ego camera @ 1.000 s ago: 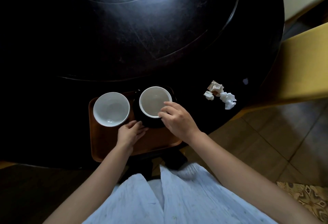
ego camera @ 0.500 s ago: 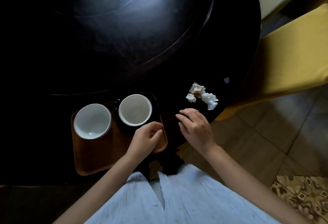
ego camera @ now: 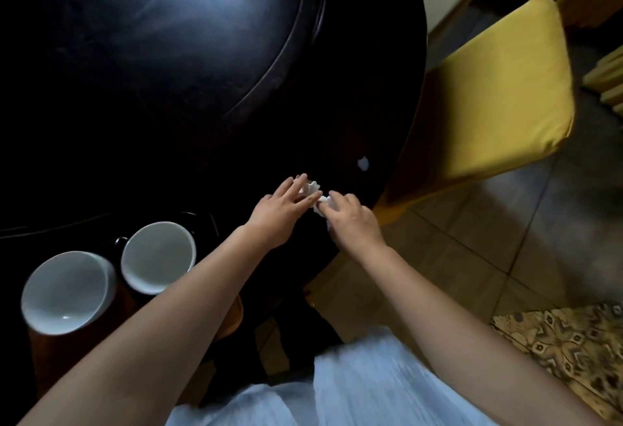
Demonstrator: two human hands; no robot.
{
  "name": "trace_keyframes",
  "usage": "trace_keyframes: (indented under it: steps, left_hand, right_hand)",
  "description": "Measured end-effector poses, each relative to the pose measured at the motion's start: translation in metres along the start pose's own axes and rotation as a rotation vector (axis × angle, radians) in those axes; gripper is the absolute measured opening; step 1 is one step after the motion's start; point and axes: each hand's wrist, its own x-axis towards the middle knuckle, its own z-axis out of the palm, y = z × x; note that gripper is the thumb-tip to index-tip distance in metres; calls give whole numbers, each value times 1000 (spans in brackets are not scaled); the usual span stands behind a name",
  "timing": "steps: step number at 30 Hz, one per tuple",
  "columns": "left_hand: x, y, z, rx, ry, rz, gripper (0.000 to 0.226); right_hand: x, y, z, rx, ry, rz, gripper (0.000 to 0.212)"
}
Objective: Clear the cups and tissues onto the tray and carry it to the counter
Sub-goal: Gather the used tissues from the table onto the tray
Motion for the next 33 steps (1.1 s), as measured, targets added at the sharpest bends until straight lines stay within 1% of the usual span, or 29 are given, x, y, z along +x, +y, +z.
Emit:
trace_keyframes:
  steps: [2, 4, 6, 8, 11, 14, 17, 20, 21, 23, 25, 26, 30, 33]
  left_hand:
    - [8, -1, -1, 24, -9, 7, 73]
    - [12, -3, -1, 28, 28, 35, 66]
    - [15, -5, -1, -19, 70, 63, 59]
    - [14, -6, -1, -85, 71, 56, 50]
    - [10, -7, 4, -160, 116, 36, 38]
    - [7, -4, 10, -252, 203, 4, 34]
    - [6, -3, 7, -283, 231, -7, 31]
    - [7, -5, 5, -328, 269, 35, 26]
    - [9, -6, 3, -330, 253, 53, 27]
    - [18, -6, 0, -302, 152, 53, 31]
    - [29, -6, -4, -280, 25, 4, 34]
    - [32, -6, -5, -267, -5, -17, 36]
    - [32, -3, -5, -236, 65, -9, 38]
    - [31, -2, -4, -253, 115, 13, 33]
  right_hand:
    - [2, 3, -1, 41, -4, -34, 52]
    - [4, 6, 2, 93, 26, -58, 47]
    - [5, 8, 7, 125, 54, -71, 42]
    - [7, 9, 12, 160, 82, -65, 36]
    - [10, 7, 14, 213, 107, -29, 22]
    - [12, 7, 14, 299, 143, 18, 14]
    - [13, 11, 15, 380, 167, 68, 14]
    - [9, 16, 18, 449, 185, 134, 14]
    - [7, 17, 18, 471, 186, 160, 14]
    - [4, 20, 19, 506, 193, 199, 16]
    - [1, 22, 18, 519, 194, 224, 18]
    - [-1, 22, 18, 521, 194, 229, 18]
    - [-6, 23, 17, 548, 208, 228, 17]
    - [-8, 23, 15, 557, 223, 226, 18]
